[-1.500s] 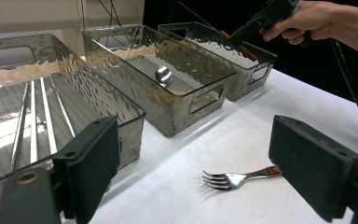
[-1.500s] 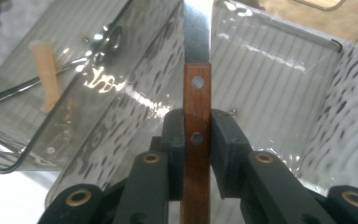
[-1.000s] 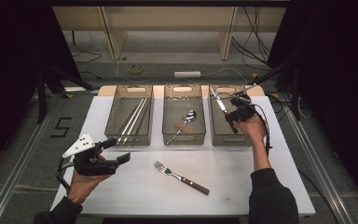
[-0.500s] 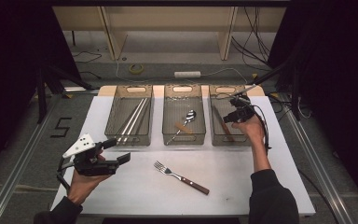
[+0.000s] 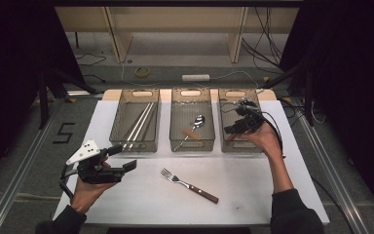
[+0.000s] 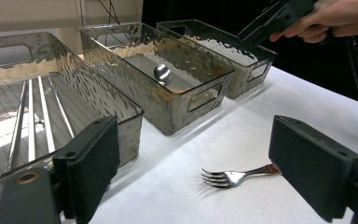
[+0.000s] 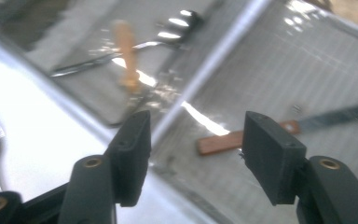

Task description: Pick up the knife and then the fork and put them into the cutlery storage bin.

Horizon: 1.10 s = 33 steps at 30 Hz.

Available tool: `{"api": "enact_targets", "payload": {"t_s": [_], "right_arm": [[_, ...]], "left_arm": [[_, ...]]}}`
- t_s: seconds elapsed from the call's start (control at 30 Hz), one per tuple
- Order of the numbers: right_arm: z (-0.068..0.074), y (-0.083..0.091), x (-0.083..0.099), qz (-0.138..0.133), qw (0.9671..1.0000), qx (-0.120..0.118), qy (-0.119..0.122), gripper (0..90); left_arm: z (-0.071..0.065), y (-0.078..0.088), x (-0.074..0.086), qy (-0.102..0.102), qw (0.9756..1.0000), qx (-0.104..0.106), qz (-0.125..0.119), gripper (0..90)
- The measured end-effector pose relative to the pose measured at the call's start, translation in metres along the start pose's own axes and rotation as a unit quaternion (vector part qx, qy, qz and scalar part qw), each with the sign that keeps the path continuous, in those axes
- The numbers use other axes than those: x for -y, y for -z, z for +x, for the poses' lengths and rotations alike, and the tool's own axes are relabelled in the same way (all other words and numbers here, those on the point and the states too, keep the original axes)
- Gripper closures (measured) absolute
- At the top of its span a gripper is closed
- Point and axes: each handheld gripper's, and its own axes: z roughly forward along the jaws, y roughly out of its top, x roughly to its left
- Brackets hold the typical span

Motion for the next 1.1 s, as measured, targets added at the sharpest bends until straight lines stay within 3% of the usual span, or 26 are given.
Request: {"api": "enact_targets", "payload": {"t_s": [0.27, 0.47, 0.57, 0.83, 1.1], "right_arm": [[0.046, 0.015, 0.004, -0.008, 0.9966, -0.028, 0.077, 36.5], [0.074, 0.013, 0.012, -0.005, 0.9931, -0.049, 0.107, 34.7], [0.082, 0.009, 0.016, 0.004, 0.9911, -0.054, 0.121, 34.0], [0.096, -0.004, 0.022, 0.03, 0.9884, -0.07, 0.131, 30.6], [0.114, -0.012, 0.028, 0.061, 0.9819, -0.089, 0.156, 30.9]], "left_arm": [[0.0, 0.0, 0.0, 0.001, 1.0, 0.0, -0.002, 16.0], [0.0, 0.0, 0.0, 0.002, 1.0, 0.0, -0.002, 16.0], [0.0, 0.0, 0.0, 0.001, 1.0, 0.0, -0.001, 16.0], [0.0, 0.001, 0.0, 0.0, 1.0, 0.002, -0.002, 16.0], [0.0, 0.001, 0.0, 0.002, 1.0, 0.001, -0.001, 15.9]]}}
